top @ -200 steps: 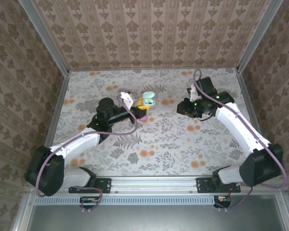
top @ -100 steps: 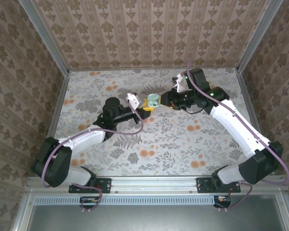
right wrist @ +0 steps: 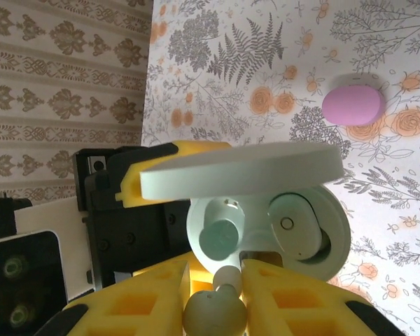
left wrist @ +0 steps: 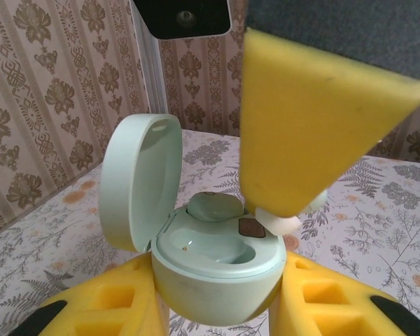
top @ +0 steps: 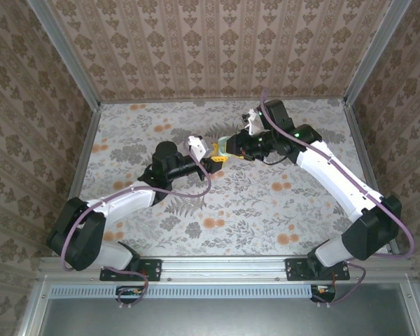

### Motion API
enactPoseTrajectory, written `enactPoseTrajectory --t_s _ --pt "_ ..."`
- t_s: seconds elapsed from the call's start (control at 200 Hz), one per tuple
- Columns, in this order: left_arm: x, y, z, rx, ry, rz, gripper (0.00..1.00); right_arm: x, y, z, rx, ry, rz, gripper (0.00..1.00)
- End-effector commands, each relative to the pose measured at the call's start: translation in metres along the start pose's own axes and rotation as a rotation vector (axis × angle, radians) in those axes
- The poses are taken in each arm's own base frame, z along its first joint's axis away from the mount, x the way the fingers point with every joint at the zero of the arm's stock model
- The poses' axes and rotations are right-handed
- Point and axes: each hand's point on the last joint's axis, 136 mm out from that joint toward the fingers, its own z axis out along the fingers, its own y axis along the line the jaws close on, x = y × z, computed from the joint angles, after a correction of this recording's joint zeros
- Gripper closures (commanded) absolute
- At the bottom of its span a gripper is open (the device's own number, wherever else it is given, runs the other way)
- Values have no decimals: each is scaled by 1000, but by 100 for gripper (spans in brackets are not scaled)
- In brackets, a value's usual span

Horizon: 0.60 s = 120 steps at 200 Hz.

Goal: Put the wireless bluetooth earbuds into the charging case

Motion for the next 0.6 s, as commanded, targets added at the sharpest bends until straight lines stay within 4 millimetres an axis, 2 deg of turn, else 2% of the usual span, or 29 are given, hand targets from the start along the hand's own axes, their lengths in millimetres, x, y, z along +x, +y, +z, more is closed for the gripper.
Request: enactPoseTrajectory --t_s 0.0,0.595 --pt "-21 1 5 2 -49 53 66 -6 4 -3 19 -25 -1 73" --pt "-23 0 8 0 -48 44 66 -7 3 3 78 -15 -26 73"
